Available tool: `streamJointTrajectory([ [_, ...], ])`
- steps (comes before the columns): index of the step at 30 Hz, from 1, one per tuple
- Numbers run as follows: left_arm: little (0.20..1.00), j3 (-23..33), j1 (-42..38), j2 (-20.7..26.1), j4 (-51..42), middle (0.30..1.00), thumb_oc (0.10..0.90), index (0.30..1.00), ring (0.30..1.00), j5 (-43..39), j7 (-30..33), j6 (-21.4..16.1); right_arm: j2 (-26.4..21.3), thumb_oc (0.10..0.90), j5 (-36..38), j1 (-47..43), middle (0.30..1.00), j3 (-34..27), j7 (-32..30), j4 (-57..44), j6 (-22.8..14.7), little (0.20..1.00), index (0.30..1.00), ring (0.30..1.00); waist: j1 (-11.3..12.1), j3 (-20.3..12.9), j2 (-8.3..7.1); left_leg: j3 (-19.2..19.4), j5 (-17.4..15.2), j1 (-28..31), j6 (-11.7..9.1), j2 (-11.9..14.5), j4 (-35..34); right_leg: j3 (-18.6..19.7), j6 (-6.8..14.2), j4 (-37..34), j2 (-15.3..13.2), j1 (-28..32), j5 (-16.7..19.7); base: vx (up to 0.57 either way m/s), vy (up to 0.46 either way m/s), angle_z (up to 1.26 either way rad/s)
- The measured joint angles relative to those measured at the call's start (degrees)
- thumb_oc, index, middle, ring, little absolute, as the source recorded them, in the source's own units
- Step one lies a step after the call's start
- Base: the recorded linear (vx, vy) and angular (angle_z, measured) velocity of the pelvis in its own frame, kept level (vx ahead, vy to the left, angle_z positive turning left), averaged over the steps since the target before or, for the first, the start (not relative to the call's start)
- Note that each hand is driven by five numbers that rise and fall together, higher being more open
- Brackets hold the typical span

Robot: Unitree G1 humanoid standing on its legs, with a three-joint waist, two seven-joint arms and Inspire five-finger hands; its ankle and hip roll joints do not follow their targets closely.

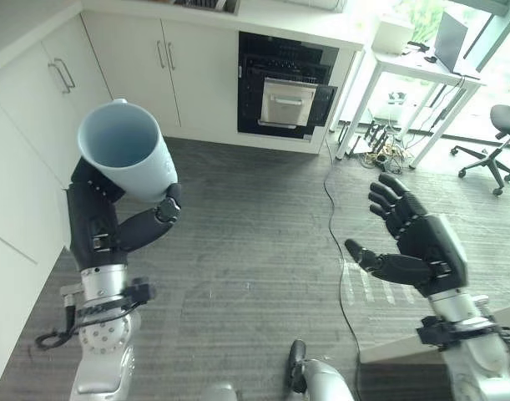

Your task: Place the dishes in the dishwasher.

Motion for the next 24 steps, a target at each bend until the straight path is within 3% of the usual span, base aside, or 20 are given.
streamJointTrajectory([
  [3,0.3,-2.81,0.57,-0.07,-0.09,0.3,0.4,0.3,0.3,0.15,-0.44,0.52,0.04,0.8,-0.05,-0.1,0.9,1.57,-0.29,-0.58,-0.01,0.9,0.9,0.9,-1.72,1.12,2.54,-1.53,0.32,6.93,-0.29,-1.66,-4.98,1.42,-2.04,0.59,0.84,-1.94,0.59,0.36,-0.206,0.45],
  [4,0.3,-3.52,0.79,-0.1,-1.35,0.3,0.4,0.3,0.3,0.2,-0.54,0.52,-1.44,0.8,-0.09,-0.21,0.9,2.31,0.21,-1.19,-0.01,0.9,0.9,0.9,-1.76,0.81,4.04,-1.56,-0.05,11.13,-1.31,-2.08,-8.75,-0.06,-4.89,1.34,2.22,0.27,0.58,0.47,-0.35,0.56],
  [6,0.3,-3.81,0.94,0.22,-3.14,0.3,0.4,0.3,0.3,0.16,0.12,0.51,-2.46,0.8,-0.11,-0.87,0.9,2.43,-0.23,-1.15,0.01,0.9,0.9,0.9,-1.56,-0.6,3.81,-1.46,-0.62,14.84,-3.3,-2.73,-11.14,-2.63,-7.26,0.97,4.09,5.79,1.91,0.42,-0.327,0.41],
  [7,0.3,-3.91,0.96,-0.01,-3.68,0.3,0.4,0.3,0.3,0.16,0.25,0.39,-3.12,0.8,-0.16,-2.18,0.9,2.48,-0.67,-0.63,0.28,0.9,0.9,0.9,-1.67,-1.05,4.4,-1.81,-1.4,16.31,-4.76,-2.12,-11.1,-1.48,-11.62,1.72,5.47,6.16,6.39,0.32,-0.249,0.13],
  [9,0.3,-4.2,1.04,-0.06,-4.1,0.3,0.4,0.3,0.3,0.14,0.25,0.44,-3.32,0.8,-0.15,-4.31,0.9,2.55,-1.46,-0.25,0.95,0.9,0.9,0.9,-1.44,-2.45,6.25,-1.86,-0.63,17.43,-6.98,-0.03,-10.77,-2.36,-13.06,6.3,6.98,5.85,2.3,0.29,-0.221,-0.16],
  [11,0.3,-4.38,0.97,-0.05,-5.02,0.3,0.4,0.3,0.3,0.16,0.17,0.45,-3.73,0.8,-0.14,-6.32,0.9,2.46,-2.02,-0.25,0.97,0.9,0.9,0.9,-1.36,-2.72,6.13,-1.33,1.5,16.49,-9.78,1.16,-5.6,-1.39,-15.33,8.05,8.37,6.66,-0.71,0.35,-0.277,-0.41],
  [12,0.3,-4.61,1.05,0.2,-5.29,0.3,0.4,0.3,0.3,0.17,-0.05,0.49,-3.75,0.8,-0.11,-6.28,0.9,2.3,-2.27,-0.26,0.94,0.9,0.9,0.9,-1.43,-3.43,5.4,-0.99,0.58,15.66,-9.41,1.81,-5.77,-0.7,-15.35,7.51,8.71,7.12,-2.66,0.5,-0.414,-0.58],
  [13,0.3,-4.41,1.24,0.97,-6.26,0.3,0.4,0.3,0.3,0.14,-0.08,0.41,-4.5,0.8,-0.06,-5.73,0.9,1.24,-2.28,0.01,1.01,0.9,0.9,0.9,-1.97,-3.77,5.4,0.44,3.14,17.12,-10.52,3.39,-7.64,-0.77,-15.76,9.15,10.91,8.39,-5.35,0.45,-0.402,-0.49],
  [15,0.3,-4.37,1.37,1.11,-6.24,0.3,0.4,0.3,0.3,0.07,0.13,0.45,-5.04,0.8,0.02,-4.52,0.9,1.22,-2.02,-0.04,0.96,0.9,0.9,0.9,-2.31,-4.04,5.0,0.54,6.61,17.95,-14.33,4.53,-5.57,-1.13,-15.05,8.05,11.7,11.11,-8.3,0.26,-0.314,-0.35],
  [16,0.3,-4.41,1.43,1.03,-6.28,0.3,0.4,0.3,0.3,0.2,0.06,0.42,-4.91,0.8,0.01,-3.33,0.9,0.93,-1.34,-0.02,0.97,0.9,0.9,0.9,-1.9,-4.06,3.98,1.33,10.05,15.36,-16.11,4.17,1.12,0.05,-17.3,7.37,11.68,12.55,-7.97,0.11,-0.193,-0.38],
  [17,0.3,-4.42,1.74,0.19,-6.33,0.3,0.4,0.3,0.3,0.15,0.33,0.14,-4.48,0.8,0.01,-2.59,0.9,1.11,-0.74,-0.01,0.99,0.9,0.9,0.9,-0.82,-4.05,2.52,1.84,14.27,8.04,-15.81,4.41,13.41,1.66,-17.76,5.57,11.08,13.72,-7.73,0.11,-0.149,-0.41],
  [19,0.3,-4.49,2.73,0.12,-6.4,0.3,0.4,0.3,0.3,0.28,0.16,-0.06,-4.41,0.8,-0.01,-2.49,0.9,1.43,-0.23,0.45,1.0,0.9,0.9,0.9,-0.51,-3.45,1.15,1.99,11.42,-2.89,-13.04,5.69,21.51,2.22,-17.52,2.46,11.1,16.67,-6.65,0.21,-0.053,-0.25],
  [20,0.3,-4.49,3.38,0.17,-6.44,0.3,0.4,0.3,0.3,0.29,0.16,-0.25,-3.77,0.8,-0.02,-2.77,0.9,1.74,-0.19,1.25,1.01,0.9,0.9,0.9,-0.31,-2.85,0.14,2.35,10.64,-6.78,-11.79,5.73,20.43,2.12,-17.22,1.13,11.28,18.85,-6.56,0.3,0.066,-0.2],
  [21,0.3,-4.61,4.51,0.42,-6.28,0.3,0.4,0.3,0.3,0.28,0.2,-0.54,-2.32,0.8,-0.01,-3.06,0.9,2.1,-0.16,2.42,1.18,0.9,0.9,0.9,0.24,-2.39,-1.13,3.77,9.68,-8.46,-8.91,4.59,10.9,2.8,-16.33,-2.42,11.88,22.2,-6.08,0.17,0.124,-0.36],
  [22,0.3,-4.61,5.57,0.4,-6.29,0.3,0.4,0.3,0.3,0.28,0.24,-0.58,-2.06,0.8,-0.01,-2.96,0.9,2.21,-0.11,2.58,1.25,0.9,0.9,0.9,0.51,-2.31,-1.07,4.06,11.02,-8.12,-7.12,3.57,2.37,2.92,-14.43,-3.01,12.52,23.59,-5.46,0.25,0.161,-0.46],
  [23,0.3,-4.31,6.24,-0.75,-5.91,0.3,0.4,0.3,0.3,0.27,0.29,-1.11,-3.02,0.8,0.07,-3.92,0.9,2.01,0.05,2.59,0.81,0.9,0.9,0.9,-0.38,-0.98,4.17,3.39,13.65,-10.06,-5.27,6.47,-8.4,4.79,-3.03,3.21,15.98,21.72,-6.2,0.19,0.141,-0.53],
  [24,0.3,-2.8,6.07,-2.2,-6.02,0.3,0.4,0.3,0.3,0.25,0.3,-2.51,-5.45,0.8,0.1,-5.46,0.9,1.8,-0.02,0.97,0.57,0.9,0.9,0.9,-0.61,-0.37,7.07,2.29,15.1,-14.7,-5.68,10.33,-10.64,7.36,-7.76,10.61,14.71,17.05,-12.09,0.31,0.141,-0.58],
])
